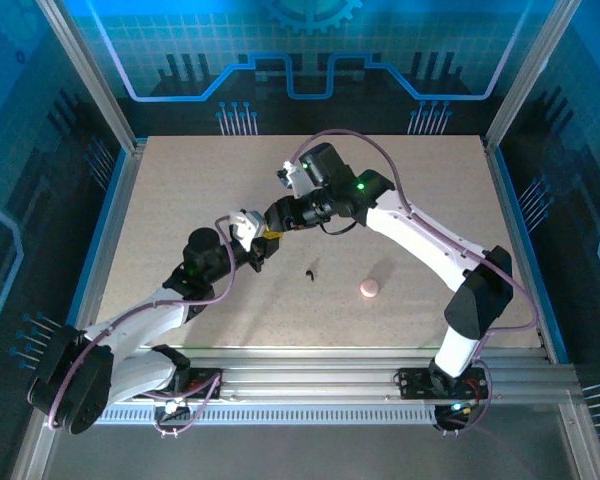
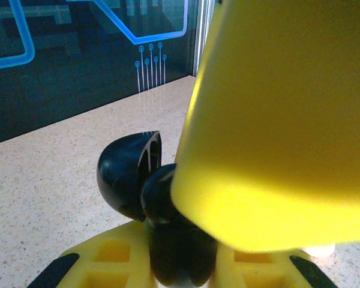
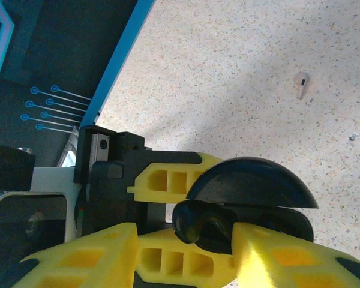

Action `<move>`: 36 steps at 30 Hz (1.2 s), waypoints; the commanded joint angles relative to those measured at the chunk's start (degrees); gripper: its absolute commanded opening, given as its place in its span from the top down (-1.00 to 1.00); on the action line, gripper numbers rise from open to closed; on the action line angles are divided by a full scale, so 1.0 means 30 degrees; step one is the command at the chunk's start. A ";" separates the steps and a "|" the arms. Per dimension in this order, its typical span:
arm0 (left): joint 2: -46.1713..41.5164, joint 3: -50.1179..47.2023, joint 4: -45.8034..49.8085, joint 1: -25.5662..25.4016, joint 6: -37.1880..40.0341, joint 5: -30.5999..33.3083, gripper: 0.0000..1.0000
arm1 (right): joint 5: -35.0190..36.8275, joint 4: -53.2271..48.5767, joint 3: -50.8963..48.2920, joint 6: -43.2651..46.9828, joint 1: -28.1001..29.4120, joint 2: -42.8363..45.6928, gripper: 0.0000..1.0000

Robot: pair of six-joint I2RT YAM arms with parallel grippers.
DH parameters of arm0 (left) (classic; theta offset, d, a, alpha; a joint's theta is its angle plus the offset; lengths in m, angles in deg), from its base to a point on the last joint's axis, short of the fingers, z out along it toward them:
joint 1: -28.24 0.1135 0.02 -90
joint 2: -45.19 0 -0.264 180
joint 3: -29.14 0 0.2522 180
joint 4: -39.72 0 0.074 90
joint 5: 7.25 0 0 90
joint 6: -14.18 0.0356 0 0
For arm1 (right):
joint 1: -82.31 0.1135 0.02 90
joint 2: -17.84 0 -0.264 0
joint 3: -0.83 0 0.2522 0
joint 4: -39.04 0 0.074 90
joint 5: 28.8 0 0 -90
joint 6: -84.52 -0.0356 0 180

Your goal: Insert wireless bluetooth earbuds into charging case

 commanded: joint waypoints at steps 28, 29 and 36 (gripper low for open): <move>-0.0770 0.0622 0.0526 -0.0092 0.0836 0.0237 0.85 | 0.0924 0.0248 -0.1290 -0.0325 -0.0404 0.1828 0.27; -0.0779 0.0653 0.0621 -0.0096 0.0885 0.0296 0.85 | 0.0895 0.0222 -0.1176 -0.0368 -0.0409 0.1879 0.22; -0.0777 0.0884 0.1249 -0.0122 0.1294 0.0577 0.85 | 0.0933 -0.0246 -0.0394 -0.0806 -0.0192 0.1466 0.11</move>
